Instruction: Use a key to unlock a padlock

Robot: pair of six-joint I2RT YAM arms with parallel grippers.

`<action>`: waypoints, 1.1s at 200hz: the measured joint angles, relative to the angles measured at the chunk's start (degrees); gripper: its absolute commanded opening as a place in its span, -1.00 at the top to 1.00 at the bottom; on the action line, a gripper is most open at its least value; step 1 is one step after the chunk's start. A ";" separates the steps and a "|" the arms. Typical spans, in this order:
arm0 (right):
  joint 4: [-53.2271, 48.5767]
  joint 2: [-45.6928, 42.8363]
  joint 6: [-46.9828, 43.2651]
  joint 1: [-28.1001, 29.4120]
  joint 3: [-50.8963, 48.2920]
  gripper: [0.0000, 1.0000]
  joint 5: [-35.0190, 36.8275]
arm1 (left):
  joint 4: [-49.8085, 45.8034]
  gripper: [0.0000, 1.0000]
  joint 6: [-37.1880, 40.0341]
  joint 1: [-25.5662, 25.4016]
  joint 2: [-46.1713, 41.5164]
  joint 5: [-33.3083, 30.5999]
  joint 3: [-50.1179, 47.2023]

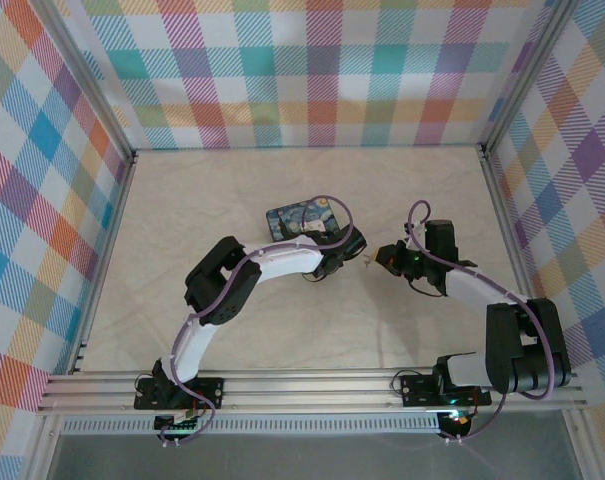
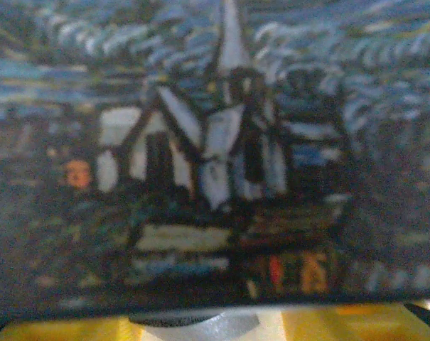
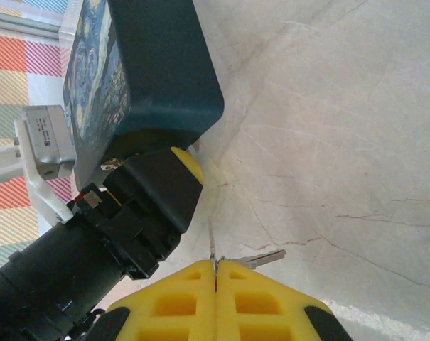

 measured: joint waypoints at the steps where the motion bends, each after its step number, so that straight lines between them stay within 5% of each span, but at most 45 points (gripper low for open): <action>1: -0.07 0.00 -0.02 0.00 0.02 1.00 -0.02 | 0.00 0.09 0.02 0.02 0.02 0.00 0.00; 49: -1.18 0.02 -1.18 0.00 0.31 1.00 -1.14 | -0.11 0.21 0.96 0.57 0.17 0.04 0.00; 85: -1.16 0.02 -1.16 0.00 0.31 1.00 -1.84 | 0.07 -0.07 2.40 1.05 -0.17 0.17 -0.31; 124: -1.16 0.07 -1.16 0.00 0.31 1.00 -2.29 | 1.14 -0.09 2.40 1.36 -2.05 0.00 -2.67; 220: -1.84 0.68 -1.18 0.00 0.31 1.00 -3.48 | 6.03 0.33 2.56 1.53 -3.08 0.13 -4.63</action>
